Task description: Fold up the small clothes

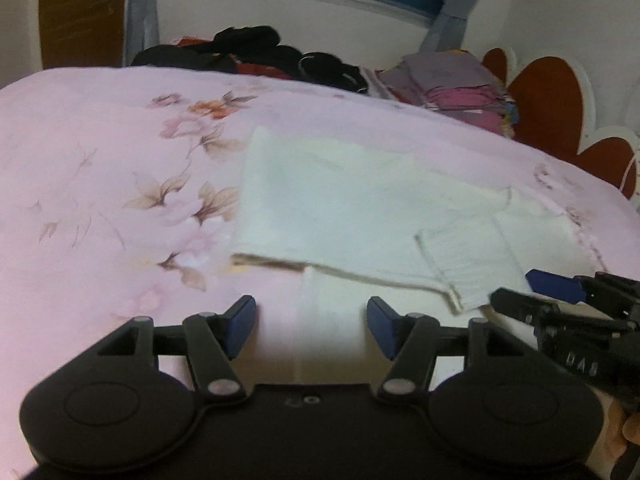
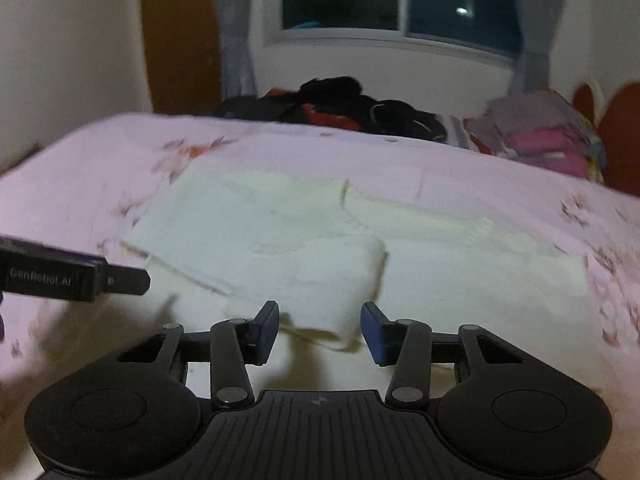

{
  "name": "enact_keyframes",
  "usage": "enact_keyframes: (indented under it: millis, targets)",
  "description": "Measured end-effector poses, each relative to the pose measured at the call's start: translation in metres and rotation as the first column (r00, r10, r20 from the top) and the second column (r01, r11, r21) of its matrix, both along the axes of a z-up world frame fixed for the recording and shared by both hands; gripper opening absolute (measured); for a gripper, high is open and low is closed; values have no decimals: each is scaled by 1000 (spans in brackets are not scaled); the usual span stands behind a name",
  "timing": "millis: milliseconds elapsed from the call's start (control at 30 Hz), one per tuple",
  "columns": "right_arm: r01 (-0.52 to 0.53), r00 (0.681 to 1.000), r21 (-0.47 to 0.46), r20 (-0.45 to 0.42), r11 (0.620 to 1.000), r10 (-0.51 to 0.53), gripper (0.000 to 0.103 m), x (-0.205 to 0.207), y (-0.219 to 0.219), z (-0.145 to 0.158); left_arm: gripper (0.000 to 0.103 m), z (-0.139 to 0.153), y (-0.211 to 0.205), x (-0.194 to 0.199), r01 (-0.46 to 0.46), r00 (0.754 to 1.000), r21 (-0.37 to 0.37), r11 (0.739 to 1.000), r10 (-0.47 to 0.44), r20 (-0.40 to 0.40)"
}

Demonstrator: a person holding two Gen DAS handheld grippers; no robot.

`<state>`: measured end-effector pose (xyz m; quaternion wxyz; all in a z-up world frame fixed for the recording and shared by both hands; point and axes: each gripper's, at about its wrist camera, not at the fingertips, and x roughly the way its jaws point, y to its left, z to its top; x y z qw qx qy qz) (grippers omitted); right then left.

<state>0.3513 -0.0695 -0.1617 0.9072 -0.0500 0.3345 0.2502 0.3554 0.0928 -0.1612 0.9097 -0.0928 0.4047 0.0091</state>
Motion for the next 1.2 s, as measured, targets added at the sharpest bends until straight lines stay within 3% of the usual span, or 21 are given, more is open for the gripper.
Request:
enact_keyframes:
  millis: [200, 433, 600, 700, 733, 767, 800, 900, 967, 1067, 1200]
  targets:
    - [-127, 987, -134, 77, 983, 138, 47, -15, 20, -9, 60, -15, 4, 10, -14, 1000, 15, 1000, 14, -8]
    - [-116, 966, -262, 193, 958, 170, 48, -12, 37, -18, 60, -17, 7, 16, -21, 1000, 18, 1000, 21, 0]
    - [-174, 957, -324, 168, 930, 238, 51, -11, 47, -33, 60, -17, 8, 17, -24, 1000, 19, 1000, 24, -1]
    - [-194, 966, -235, 126, 953, 228, 46, -5, 39, -30, 60, -16, 8, 17, -21, 1000, 25, 999, 21, 1]
    - [-196, 970, -202, 102, 960, 220, 24, -1, 35, -29, 60, -16, 8, 16, -20, 1000, 26, 999, 20, 1]
    - [-190, 974, -190, 90, 963, 210, 14, 2, 33, -28, 60, -16, 8, 16, -20, 1000, 28, 999, 20, 2]
    - [-179, 976, -180, 93, 967, 197, 10, 4, 32, -25, 60, -16, 8, 16, -20, 1000, 30, 999, 20, 2]
    - [-108, 992, -56, 63, 993, 112, 7, 12, 13, -12, 60, -16, 6, 16, -20, 1000, 42, 999, 20, 2]
    - [-6, 1000, 56, 29, 998, 5, 7, 23, -9, -2, 60, -16, 4, 16, -17, 1000, 54, 998, 17, 4]
    - [158, 987, 199, -56, 967, -150, 7, 37, -54, 7, 60, -16, 0, 16, -10, 1000, 78, 997, 9, 11]
    - [335, 939, 233, -160, 913, -304, 7, 52, -102, 0, 60, -15, -1, 17, -16, 1000, 88, 996, 14, 15]
